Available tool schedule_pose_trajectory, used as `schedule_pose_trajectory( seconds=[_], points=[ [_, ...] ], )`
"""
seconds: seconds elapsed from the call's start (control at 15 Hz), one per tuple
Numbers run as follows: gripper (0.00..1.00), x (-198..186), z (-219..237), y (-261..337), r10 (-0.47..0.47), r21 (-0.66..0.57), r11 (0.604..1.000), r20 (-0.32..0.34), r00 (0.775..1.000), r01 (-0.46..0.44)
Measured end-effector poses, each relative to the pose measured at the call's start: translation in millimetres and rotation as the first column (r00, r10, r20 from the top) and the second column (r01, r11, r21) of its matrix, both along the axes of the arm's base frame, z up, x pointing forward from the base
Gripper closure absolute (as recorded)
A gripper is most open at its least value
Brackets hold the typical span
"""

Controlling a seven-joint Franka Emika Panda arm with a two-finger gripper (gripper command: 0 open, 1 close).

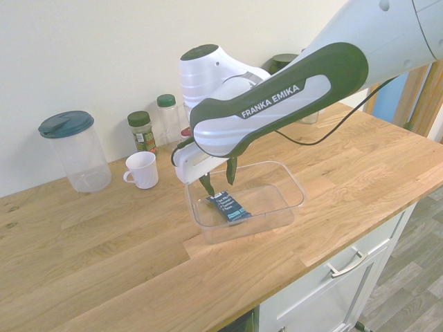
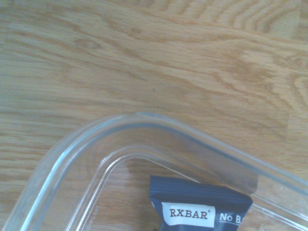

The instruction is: Put the protein bar into the container

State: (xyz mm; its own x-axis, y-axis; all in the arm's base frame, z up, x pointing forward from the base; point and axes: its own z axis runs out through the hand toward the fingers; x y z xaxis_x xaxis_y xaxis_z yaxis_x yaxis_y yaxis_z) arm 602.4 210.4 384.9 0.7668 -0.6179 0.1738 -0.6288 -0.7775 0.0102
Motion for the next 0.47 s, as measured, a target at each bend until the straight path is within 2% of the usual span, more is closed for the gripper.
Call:
schedule_pose_trajectory(
  seconds=[0.2, 0.47],
  points=[
    [0.0, -9.7, 35.6, 7.5, 0.004, 0.025, 1.0, 0.036, 0.999, -0.005],
    [0.0, -45.9, 101.2, 4.4, 0.004, 0.078, 0.997, 0.1, 0.995, -0.012]
  ],
)
